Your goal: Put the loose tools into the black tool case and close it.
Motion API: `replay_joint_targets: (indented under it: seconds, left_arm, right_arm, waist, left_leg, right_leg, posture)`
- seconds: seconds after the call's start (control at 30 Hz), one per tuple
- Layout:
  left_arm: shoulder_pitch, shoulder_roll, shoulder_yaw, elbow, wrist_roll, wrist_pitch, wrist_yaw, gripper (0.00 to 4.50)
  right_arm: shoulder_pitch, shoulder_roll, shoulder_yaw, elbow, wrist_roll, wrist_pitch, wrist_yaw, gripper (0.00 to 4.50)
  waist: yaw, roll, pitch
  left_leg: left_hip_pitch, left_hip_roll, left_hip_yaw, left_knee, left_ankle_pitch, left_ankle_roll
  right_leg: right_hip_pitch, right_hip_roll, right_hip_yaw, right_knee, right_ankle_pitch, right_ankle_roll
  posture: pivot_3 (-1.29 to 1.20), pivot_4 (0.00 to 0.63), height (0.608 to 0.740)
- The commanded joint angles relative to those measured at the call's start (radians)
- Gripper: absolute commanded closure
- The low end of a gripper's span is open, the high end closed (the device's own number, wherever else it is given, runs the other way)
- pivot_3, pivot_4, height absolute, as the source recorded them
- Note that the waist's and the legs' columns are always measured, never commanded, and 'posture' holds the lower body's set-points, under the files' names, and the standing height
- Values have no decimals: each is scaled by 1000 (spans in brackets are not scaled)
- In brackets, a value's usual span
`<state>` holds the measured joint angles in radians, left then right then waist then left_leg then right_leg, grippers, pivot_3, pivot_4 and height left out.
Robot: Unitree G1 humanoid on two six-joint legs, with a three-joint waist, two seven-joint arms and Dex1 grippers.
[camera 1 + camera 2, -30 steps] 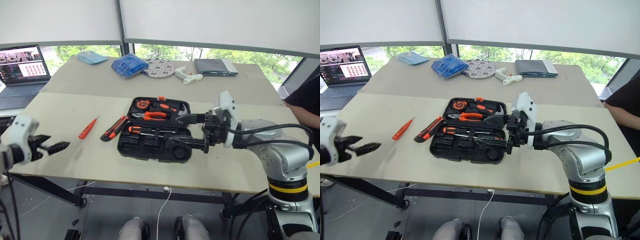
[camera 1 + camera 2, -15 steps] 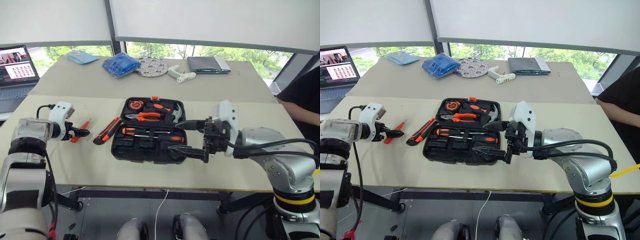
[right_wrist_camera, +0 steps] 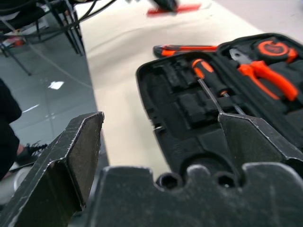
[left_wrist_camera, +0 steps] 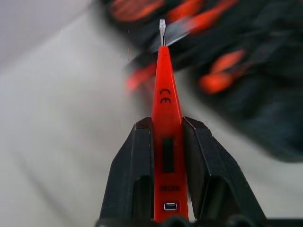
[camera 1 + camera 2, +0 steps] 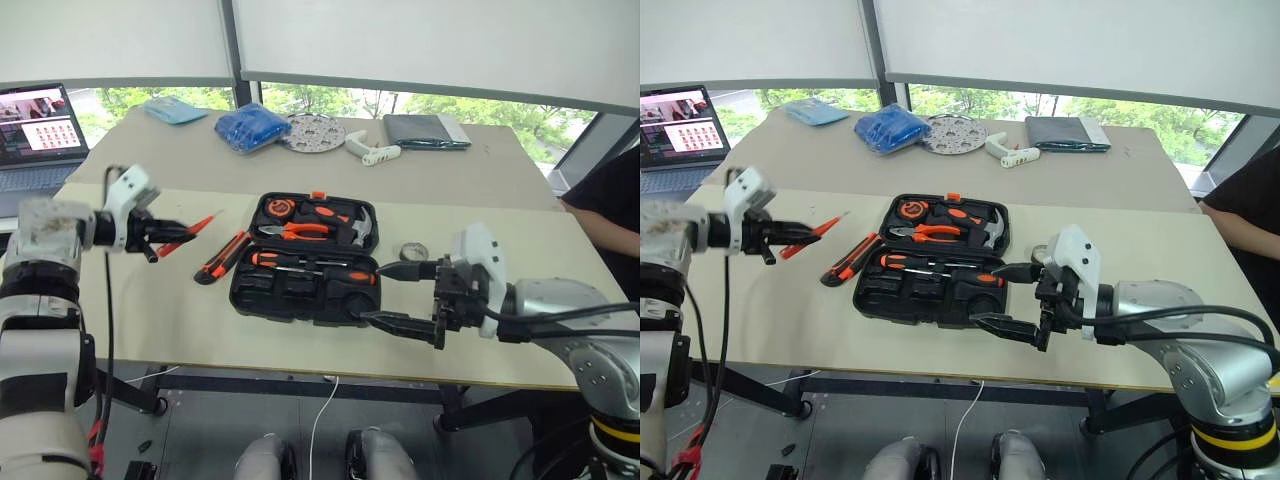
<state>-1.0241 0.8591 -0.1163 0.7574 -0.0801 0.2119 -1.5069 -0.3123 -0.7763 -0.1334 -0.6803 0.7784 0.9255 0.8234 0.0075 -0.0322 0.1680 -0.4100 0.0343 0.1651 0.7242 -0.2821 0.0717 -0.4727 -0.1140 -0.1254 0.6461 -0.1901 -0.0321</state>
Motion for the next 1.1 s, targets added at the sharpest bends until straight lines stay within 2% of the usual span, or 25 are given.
replay_joint_targets:
  seconds: [0.03,0.17,0.37,0.57,1.03,1.1]
  left_arm:
    - [-34,-76,-92,-90,16,-27,-96,4070]
    - [-64,-153,-201,-52,72,-89,-108,4070]
    - [-138,-282,-255,141,178,-225,-25,4070]
    - [-157,-316,-245,243,201,-357,-40,4070]
    - [-182,-359,-235,350,232,-453,-38,4070]
    - [-190,-351,-226,354,227,-432,-67,3059]
  right_arm:
    - [33,-15,-37,-63,31,-8,-32,0]
    - [74,-20,-44,-101,44,-3,-80,0]
    - [119,-31,-61,-140,74,-5,-119,0]
    - [134,-38,-70,-146,82,-15,-160,0]
    - [163,-31,-71,-151,86,-33,-204,0]
    - [159,-30,-66,-149,85,-33,-206,0]
  waist:
    - [5,0,0]
    - [3,0,0]
    - [2,0,0]
    - [3,0,0]
    - [3,0,0]
    - [3,0,0]
  left_leg:
    - [0,0,0,1,-1,1]
    - [-2,0,0,5,-1,3]
    - [-2,0,0,5,-3,5]
    - [-2,0,0,5,-4,7]
    - [-5,0,0,7,-6,10]
    - [-5,0,0,7,-6,11]
  right_leg:
    - [1,0,0,0,-1,1]
    - [1,1,0,0,-3,8]
    - [1,1,1,0,-3,9]
    - [1,1,1,-1,-2,7]
    - [1,0,1,-4,1,10]
    - [1,1,1,-4,1,10]
  posture:
    - [0,150,718]
    - [0,150,718]
    - [0,150,718]
    - [0,150,718]
    - [0,150,718]
    - [0,150,718]
